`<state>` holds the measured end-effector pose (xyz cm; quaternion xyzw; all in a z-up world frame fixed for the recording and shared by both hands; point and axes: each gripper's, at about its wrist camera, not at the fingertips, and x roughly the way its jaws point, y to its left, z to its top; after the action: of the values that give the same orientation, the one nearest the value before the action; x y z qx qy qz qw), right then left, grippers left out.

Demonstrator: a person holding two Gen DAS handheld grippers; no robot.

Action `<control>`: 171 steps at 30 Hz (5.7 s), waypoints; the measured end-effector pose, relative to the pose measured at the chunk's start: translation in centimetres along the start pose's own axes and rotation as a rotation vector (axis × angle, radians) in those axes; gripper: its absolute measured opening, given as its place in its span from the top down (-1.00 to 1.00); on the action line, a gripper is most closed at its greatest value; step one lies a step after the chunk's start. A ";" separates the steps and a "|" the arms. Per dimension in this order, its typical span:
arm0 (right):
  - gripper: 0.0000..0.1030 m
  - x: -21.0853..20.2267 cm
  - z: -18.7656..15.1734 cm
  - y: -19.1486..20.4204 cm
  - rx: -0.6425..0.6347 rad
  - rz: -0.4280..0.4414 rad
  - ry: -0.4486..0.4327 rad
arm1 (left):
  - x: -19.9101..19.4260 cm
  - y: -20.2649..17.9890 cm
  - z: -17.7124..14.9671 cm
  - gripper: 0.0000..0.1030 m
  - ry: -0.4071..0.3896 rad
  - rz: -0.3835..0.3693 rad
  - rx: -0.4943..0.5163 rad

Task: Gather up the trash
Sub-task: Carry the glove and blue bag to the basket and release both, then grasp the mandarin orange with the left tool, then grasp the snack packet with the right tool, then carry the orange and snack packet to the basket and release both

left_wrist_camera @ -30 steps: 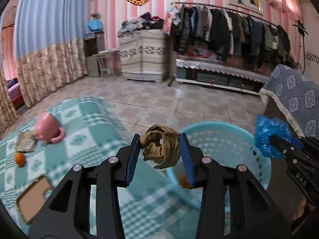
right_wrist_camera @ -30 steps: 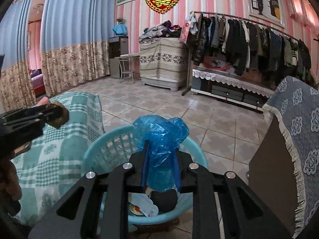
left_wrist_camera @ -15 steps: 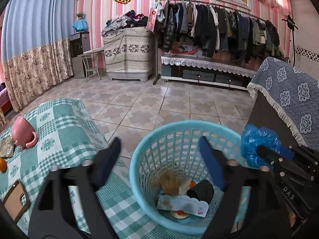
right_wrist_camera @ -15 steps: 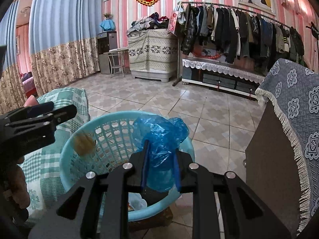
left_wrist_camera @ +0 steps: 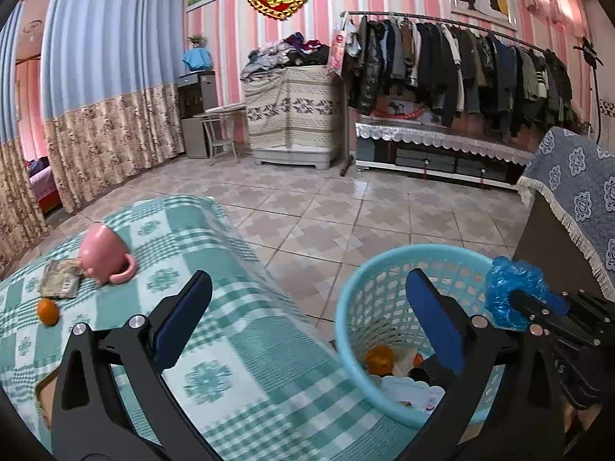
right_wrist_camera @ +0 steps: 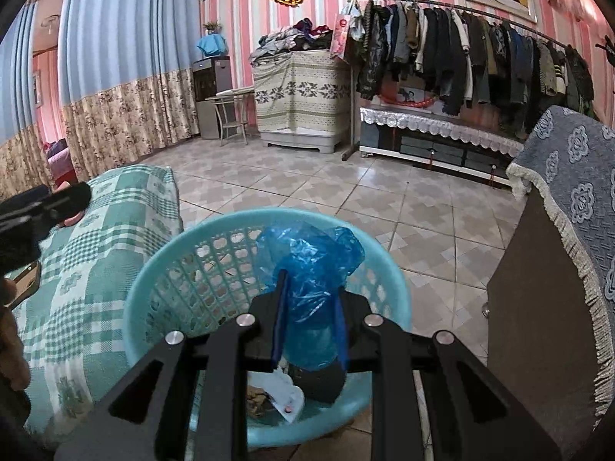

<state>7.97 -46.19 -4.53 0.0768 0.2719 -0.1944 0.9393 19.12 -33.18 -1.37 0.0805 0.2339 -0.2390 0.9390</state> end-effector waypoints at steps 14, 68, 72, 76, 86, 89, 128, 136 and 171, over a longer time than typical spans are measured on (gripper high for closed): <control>-0.48 0.6 -0.5 2.8 -0.038 0.001 0.000 | -3.6 6.3 -0.8 -0.89 -0.011 0.113 -0.062; -0.91 8.5 3.5 33.9 -0.134 0.201 0.111 | 7.2 37.9 -7.9 -0.02 0.350 0.303 -0.318; -0.91 9.0 3.1 34.4 -0.139 0.205 0.131 | 6.3 37.7 -7.9 0.16 0.324 0.278 -0.322; -0.91 8.3 2.8 35.6 -0.163 0.232 0.117 | 3.6 38.6 -8.5 0.16 0.298 0.320 -0.353; -0.91 4.7 1.5 42.2 -0.314 0.420 0.086 | -4.6 43.8 -11.6 0.16 0.204 0.617 -0.354; -0.91 4.0 1.3 44.9 -0.379 0.447 0.086 | -5.9 45.1 -11.8 0.16 0.166 0.644 -0.400; 0.94 3.8 2.4 53.6 -0.586 0.545 0.139 | -5.1 47.7 -13.3 0.16 0.176 0.621 -0.505; 0.95 -1.0 4.7 46.3 -0.520 0.581 0.064 | -5.4 46.1 -12.3 0.16 0.196 0.630 -0.481; 0.95 -4.7 6.9 7.5 -0.101 0.274 -0.017 | 0.0 9.1 -0.3 0.16 0.129 0.046 -0.148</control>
<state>10.68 -39.52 4.09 0.0642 0.2604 -0.0509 0.9620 23.47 -25.17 -1.27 0.0314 0.3089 -0.1939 0.9306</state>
